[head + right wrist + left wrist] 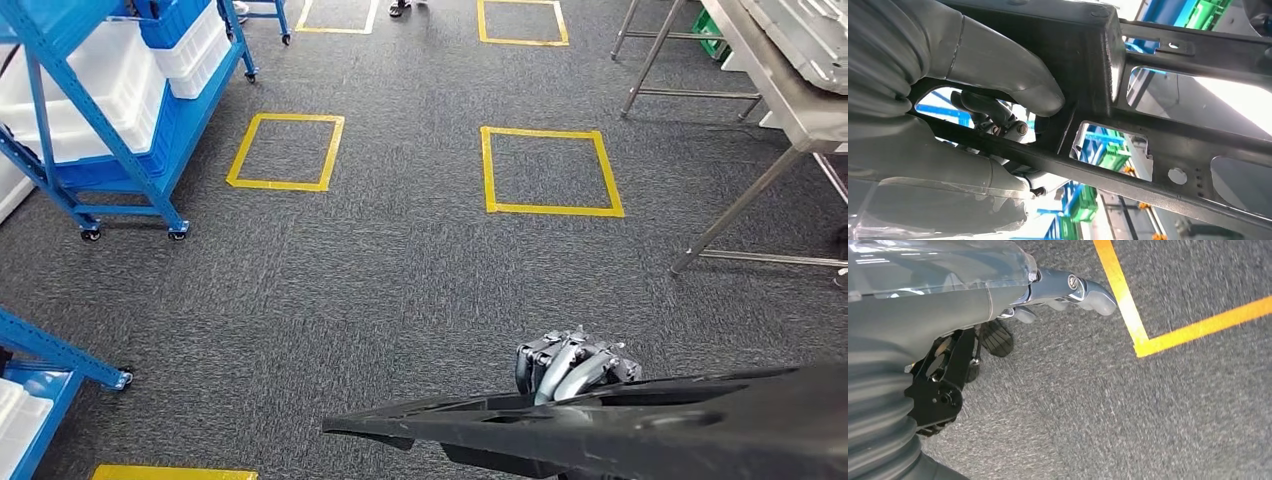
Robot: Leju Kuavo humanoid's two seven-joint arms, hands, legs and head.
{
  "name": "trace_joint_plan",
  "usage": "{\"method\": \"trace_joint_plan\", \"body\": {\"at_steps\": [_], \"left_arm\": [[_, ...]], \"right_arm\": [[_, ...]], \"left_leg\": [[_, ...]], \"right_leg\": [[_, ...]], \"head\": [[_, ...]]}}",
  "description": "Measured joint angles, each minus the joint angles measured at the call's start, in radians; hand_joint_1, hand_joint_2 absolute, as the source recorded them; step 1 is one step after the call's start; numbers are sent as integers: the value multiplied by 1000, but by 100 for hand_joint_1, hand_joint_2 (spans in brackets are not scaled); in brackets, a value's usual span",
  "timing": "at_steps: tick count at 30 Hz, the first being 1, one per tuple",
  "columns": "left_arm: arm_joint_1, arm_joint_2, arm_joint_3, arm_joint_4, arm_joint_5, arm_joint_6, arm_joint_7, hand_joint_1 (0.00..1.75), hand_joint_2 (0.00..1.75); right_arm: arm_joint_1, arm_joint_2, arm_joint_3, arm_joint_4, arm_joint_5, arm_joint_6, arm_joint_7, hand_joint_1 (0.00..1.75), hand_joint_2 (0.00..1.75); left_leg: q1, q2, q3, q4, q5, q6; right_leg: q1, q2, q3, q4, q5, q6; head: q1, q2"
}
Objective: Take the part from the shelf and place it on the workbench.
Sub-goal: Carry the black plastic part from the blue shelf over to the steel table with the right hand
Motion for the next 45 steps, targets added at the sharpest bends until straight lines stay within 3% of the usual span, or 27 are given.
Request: {"method": "trace_joint_plan", "body": {"at_steps": [1,3,5,7,9,10,11,13,15,17,19,21,23,25,26,27,30,32,34,35,37,39,40,41,42,43,45], "left_arm": [[0,0,0,0,0,0,0,0,175],[-2,0,0,0,0,0,0,0,175],[-4,0,0,0,0,0,0,0,175],[-4,-1,0,0,-1,0,0,0,175],[0,-2,0,0,-3,0,0,0,175],[1,-2,0,0,-4,0,0,0,175],[2,-2,0,0,-2,0,0,0,175],[2,-1,0,0,0,0,0,0,175],[2,-1,0,0,0,2,0,0,175],[2,8,4,0,-8,20,4,0,175],[1,27,14,-2,-15,40,15,0,175],[2,47,24,-10,-13,35,23,0,175],[8,64,30,-18,-10,27,27,0,175],[13,73,33,-22,-10,28,28,0,175],[14,76,35,-23,-10,29,28,0,175],[14,77,35,-24,-10,31,27,0,175],[13,77,36,-24,-10,33,26,0,175],[13,77,37,-24,-10,33,24,0,175],[9,79,41,-24,-10,30,21,0,175],[6,79,44,-24,-10,28,19,0,175],[5,80,49,-24,-10,22,17,0,175],[8,81,53,-24,-11,15,13,0,175],[9,81,53,-24,-11,12,10,0,175],[10,81,53,-24,-10,9,7,0,175],[10,82,54,-24,-10,8,5,0,175],[10,83,54,-24,-10,6,2,0,175],[10,86,54,-24,-10,4,0,0,175]], "right_arm": [[0,0,-1,-1,0,0,0,175,175],[2,0,-2,-3,0,0,0,175,175],[4,2,-3,-6,0,0,0,175,175],[4,6,-3,-9,0,0,0,175,175],[5,8,-3,-10,0,0,0,175,175],[6,8,-3,-10,0,0,0,175,175],[6,8,-4,-10,0,0,0,175,175],[7,8,-4,-10,0,0,0,175,175],[6,8,-4,-10,-2,1,0,175,175],[-15,8,-12,-7,-30,14,0,175,175],[-66,8,-42,2,-84,44,0,175,175],[-116,8,-89,13,-118,69,0,175,175],[-142,8,-124,26,-125,79,0,175,175],[-152,8,-140,36,-125,84,0,175,175],[-154,8,-146,39,-124,86,0,175,175],[-154,8,-151,42,-123,87,0,175,175],[-159,10,-159,45,-118,88,0,175,175],[-163,13,-161,46,-114,87,0,175,175],[-164,17,-163,46,-107,82,0,175,175],[-163,20,-164,45,-103,78,0,175,175],[-163,26,-166,42,-95,71,0,175,175],[-159,32,-166,41,-91,68,0,175,175],[-157,33,-167,41,-90,69,0,175,175],[-155,33,-168,41,-90,72,0,175,175],[-153,33,-170,41,-91,75,0,175,175],[-153,33,-173,42,-91,78,0,175,175],[-153,33,-177,42,-91,82,0,175,175]], "left_leg": [[-2,6,2,0,-2,-5],[-3,20,6,-1,-4,-16],[0,6,4,13,-18,-27],[4,-36,-32,98,-71,-35],[4,-59,-98,242,-136,-39],[5,-61,-122,291,-148,-39],[5,-62,-129,300,-138,-38],[5,-71,-88,201,-69,-34],[7,-108,-31,68,-15,-27],[6,-128,-12,15,-5,-20],[7,-109,-10,9,0,-9],[10,-88,-7,-1,8,5],[9,-69,-8,-5,11,14],[6,-50,-10,-5,10,15],[6,-41,-10,-4,9,14],[5,-32,-9,-4,8,13],[3,-9,0,-2,0,3],[0,6,3,0,-6,-7],[0,20,6,0,-11,-19],[2,13,7,5,-18,-25],[6,-25,-14,63,-58,-35],[8,-57,-76,197,-121,-40],[9,-61,-108,259,-141,-42],[10,-62,-128,294,-143,-44],[11,-63,-128,285,-122,-44],[13,-66,-111,238,-86,-44],[17,-98,-54,99,-18,-41]], "right_leg": [[4,-6,13,-27,4,-5],[7,8,12,-35,4,-15],[2,23,14,-41,9,-26],[-2,37,17,-47,13,-36],[-1,56,15,-47,14,-40],[0,67,15,-46,14,-40],[1,78,16,-45,14,-40],[1,100,18,-41,13,-39],[1,119,15,-34,11,-33],[0,137,6,-29,13,-22],[-1,147,0,-30,18,-10],[2,110,-17,2,-5,-1],[0,61,-68,109,-67,6],[-8,49,-127,231,-114,13],[-10,46,-135,250,-112,15],[-12,42,-124,230,-91,16],[-8,-2,-20,28,-5,10],[1,-17,8,-33,5,1],[3,2,7,-36,7,-9],[1,11,9,-39,8,-14],[-4,28,14,-46,12,-26],[-4,46,14,-46,11,-32],[-4,57,14,-45,11,-33],[-3,69,15,-44,11,-33],[-4,81,15,-42,10,-32],[-5,93,16,-40,9,-30],[-5,114,14,-31,5,-23]], "head": [[0,0],[0,0],[0,0],[0,0],[0,0],[0,0],[0,0],[0,0],[0,0],[0,0],[0,0],[0,0],[0,0],[0,0],[0,0],[0,0],[0,0],[0,0],[0,0],[0,0],[0,0],[0,0],[0,0],[0,0],[0,0],[0,0],[0,0]]}}
